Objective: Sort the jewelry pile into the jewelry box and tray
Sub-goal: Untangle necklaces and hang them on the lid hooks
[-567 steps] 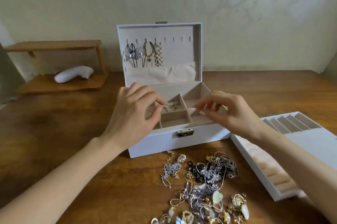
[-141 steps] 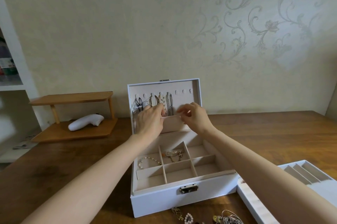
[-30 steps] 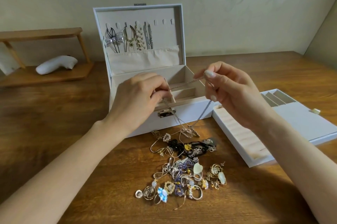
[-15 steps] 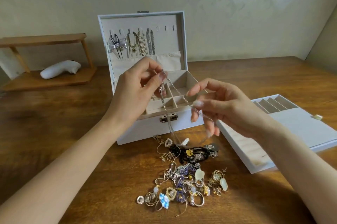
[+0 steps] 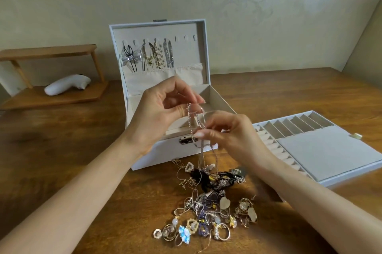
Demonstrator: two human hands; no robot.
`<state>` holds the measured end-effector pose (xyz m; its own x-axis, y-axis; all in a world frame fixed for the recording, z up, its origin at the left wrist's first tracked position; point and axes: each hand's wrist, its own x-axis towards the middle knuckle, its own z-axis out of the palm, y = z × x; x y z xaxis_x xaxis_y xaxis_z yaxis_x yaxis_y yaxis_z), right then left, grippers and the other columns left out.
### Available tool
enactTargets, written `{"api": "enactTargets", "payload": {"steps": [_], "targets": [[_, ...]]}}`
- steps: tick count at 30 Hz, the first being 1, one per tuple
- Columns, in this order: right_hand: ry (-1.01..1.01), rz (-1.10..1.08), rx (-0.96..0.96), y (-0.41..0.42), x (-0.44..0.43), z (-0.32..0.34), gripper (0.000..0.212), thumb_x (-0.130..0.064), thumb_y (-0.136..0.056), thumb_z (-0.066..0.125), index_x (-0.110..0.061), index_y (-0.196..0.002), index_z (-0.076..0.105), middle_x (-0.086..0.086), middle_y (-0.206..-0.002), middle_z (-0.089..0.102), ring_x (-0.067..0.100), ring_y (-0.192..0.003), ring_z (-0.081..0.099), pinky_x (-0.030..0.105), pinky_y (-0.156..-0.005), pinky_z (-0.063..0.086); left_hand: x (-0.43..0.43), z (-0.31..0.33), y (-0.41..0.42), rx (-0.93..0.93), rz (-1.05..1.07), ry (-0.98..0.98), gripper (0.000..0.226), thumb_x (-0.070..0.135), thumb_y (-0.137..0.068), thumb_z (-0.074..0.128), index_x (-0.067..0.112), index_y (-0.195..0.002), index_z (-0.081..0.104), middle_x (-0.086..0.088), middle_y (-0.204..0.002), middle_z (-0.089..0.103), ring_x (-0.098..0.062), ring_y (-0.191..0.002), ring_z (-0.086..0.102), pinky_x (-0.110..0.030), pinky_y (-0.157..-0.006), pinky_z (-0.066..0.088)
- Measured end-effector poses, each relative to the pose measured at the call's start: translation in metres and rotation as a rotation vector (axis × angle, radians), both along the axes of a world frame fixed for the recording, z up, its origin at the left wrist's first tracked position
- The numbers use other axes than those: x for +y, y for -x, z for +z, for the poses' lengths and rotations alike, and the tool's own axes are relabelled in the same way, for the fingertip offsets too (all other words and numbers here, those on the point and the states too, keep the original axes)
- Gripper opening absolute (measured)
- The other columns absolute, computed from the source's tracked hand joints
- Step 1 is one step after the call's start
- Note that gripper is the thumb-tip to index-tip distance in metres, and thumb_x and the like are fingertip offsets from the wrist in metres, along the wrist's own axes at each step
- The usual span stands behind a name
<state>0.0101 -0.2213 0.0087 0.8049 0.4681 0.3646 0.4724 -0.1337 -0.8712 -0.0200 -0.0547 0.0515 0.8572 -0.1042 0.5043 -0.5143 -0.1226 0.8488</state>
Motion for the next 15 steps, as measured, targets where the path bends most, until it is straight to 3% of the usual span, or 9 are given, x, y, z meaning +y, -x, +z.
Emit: {"api": "enactTargets", "payload": {"steps": [4,9,12,15], "targets": [[-0.199,-0.016,0.075,-0.009,-0.014,0.011,0.020,-0.026,-0.067,0.071,-0.007,-0.075,0.072,0.009,-0.069,0.067,0.012,-0.059,0.057,0.019,-0.050,0.046,0.010,-0.002,-0.002,0.020,0.020,0.016,0.012,0.004,-0.069,0.064,0.008,-0.077,0.057,0.006,-0.084,0.070,-0.008,-0.078,0.068,-0.016,-0.070,0.052],[-0.284,0.009,0.110,-0.013,-0.021,0.017,0.012,-0.018,-0.072,0.067,-0.009,-0.076,0.073,0.007,-0.067,0.070,0.014,-0.056,0.059,0.021,-0.048,0.048,0.014,-0.006,-0.004,0.051,0.025,-0.034,0.012,0.006,-0.069,0.067,0.009,-0.076,0.059,0.005,-0.081,0.071,-0.006,-0.075,0.064,-0.016,-0.070,0.050],[-0.315,-0.006,0.108,-0.013,-0.020,0.019,0.013,-0.017,-0.075,0.065,-0.009,-0.076,0.075,0.002,-0.067,0.069,0.011,-0.056,0.057,0.020,-0.047,0.046,0.014,-0.008,-0.005,0.070,0.000,-0.039,0.016,-0.008,-0.077,0.062,0.007,-0.078,0.057,0.007,-0.085,0.071,-0.005,-0.080,0.067,-0.016,-0.073,0.051],[-0.340,-0.004,0.094,-0.012,-0.022,0.022,0.013,-0.017,-0.077,0.064,-0.011,-0.071,0.075,0.000,-0.064,0.068,0.010,-0.055,0.055,0.019,-0.046,0.043,0.012,-0.008,-0.006,0.072,0.009,-0.043,0.014,-0.006,-0.079,0.061,0.007,-0.081,0.057,0.005,-0.086,0.071,-0.009,-0.082,0.068,-0.024,-0.077,0.055]]}}
